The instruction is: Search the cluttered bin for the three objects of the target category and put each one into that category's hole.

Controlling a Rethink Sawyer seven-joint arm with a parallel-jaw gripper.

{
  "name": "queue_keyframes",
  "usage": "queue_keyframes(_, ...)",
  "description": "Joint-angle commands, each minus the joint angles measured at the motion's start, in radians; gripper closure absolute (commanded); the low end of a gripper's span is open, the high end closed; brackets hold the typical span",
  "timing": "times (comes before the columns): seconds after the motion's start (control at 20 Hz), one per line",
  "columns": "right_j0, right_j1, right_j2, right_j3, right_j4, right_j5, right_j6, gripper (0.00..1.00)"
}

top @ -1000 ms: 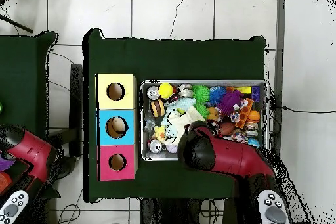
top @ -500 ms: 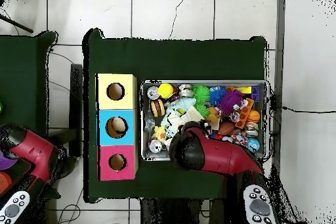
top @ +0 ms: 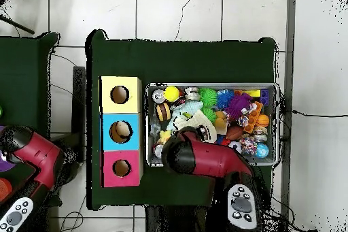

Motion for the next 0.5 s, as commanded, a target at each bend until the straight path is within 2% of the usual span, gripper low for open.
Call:
queue_keyframes(0.05, 0.058, 0.092, -0.04, -0.073, 0.097, -0.054, 0.312, 0.0)
queue_keyframes(0.25, 0.095, 0.121, -0.063, -0.068, 0.168, -0.086, 0.345, 0.0)
queue_keyframes(0.5, 0.124, 0.147, -0.08, -0.083, 0.219, -0.084, 0.34, 0.0)
